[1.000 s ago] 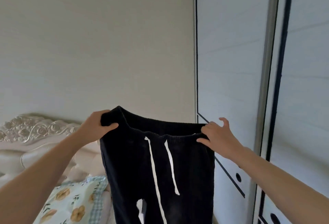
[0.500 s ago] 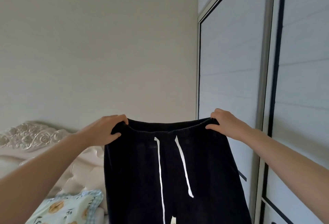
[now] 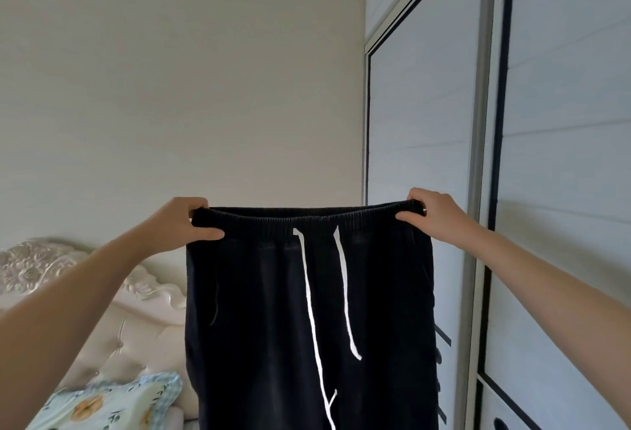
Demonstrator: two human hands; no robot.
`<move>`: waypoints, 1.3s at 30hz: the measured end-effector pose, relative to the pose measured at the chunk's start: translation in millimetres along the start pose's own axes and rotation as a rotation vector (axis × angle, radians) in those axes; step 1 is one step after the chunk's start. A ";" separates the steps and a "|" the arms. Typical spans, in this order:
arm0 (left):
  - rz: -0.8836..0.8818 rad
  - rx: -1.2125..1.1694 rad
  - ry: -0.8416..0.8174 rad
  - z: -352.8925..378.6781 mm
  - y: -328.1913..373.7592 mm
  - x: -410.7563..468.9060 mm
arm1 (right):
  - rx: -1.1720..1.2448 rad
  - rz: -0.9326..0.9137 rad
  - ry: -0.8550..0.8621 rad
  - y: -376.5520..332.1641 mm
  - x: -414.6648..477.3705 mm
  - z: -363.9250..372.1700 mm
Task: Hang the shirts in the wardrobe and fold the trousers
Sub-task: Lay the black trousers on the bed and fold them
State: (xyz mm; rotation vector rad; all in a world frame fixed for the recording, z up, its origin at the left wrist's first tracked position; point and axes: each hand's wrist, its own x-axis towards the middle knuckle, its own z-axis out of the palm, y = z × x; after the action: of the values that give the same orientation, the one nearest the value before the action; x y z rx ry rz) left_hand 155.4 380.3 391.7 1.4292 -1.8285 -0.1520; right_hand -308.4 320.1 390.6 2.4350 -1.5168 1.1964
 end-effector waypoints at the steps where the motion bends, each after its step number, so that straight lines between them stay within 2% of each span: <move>1: 0.006 -0.021 -0.002 1.6 0.1 -1.0 | 0.019 -0.003 0.008 -1.4 -0.5 -1.7; 6: 0.006 -0.226 0.065 -4.3 0.8 -3.9 | 0.328 -0.006 0.168 -11.3 -5.4 -9.1; 12: 0.038 -0.048 -0.049 3.4 -0.6 -3.2 | 0.487 0.117 0.063 -10.2 -11.8 7.0; 18: -0.130 -0.192 -0.321 5.6 -11.7 -16.8 | 0.456 0.166 0.036 -0.5 -4.1 26.9; 21: -0.184 -0.165 -0.330 22.1 -11.5 -30.0 | 0.453 0.224 0.059 7.2 3.3 47.2; 31: -0.310 -0.416 -0.429 92.5 40.7 -73.6 | 0.470 0.292 0.135 44.1 34.2 109.0; 39: -0.517 -0.567 -0.320 143.9 41.8 -131.3 | 0.545 0.270 -0.095 44.1 44.1 198.6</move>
State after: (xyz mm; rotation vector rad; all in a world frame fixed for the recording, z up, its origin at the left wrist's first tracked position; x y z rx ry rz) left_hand 37.7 456.4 250.2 1.4703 -1.4327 -1.1199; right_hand -216.1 184.2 262.9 2.6929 -1.7848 1.7718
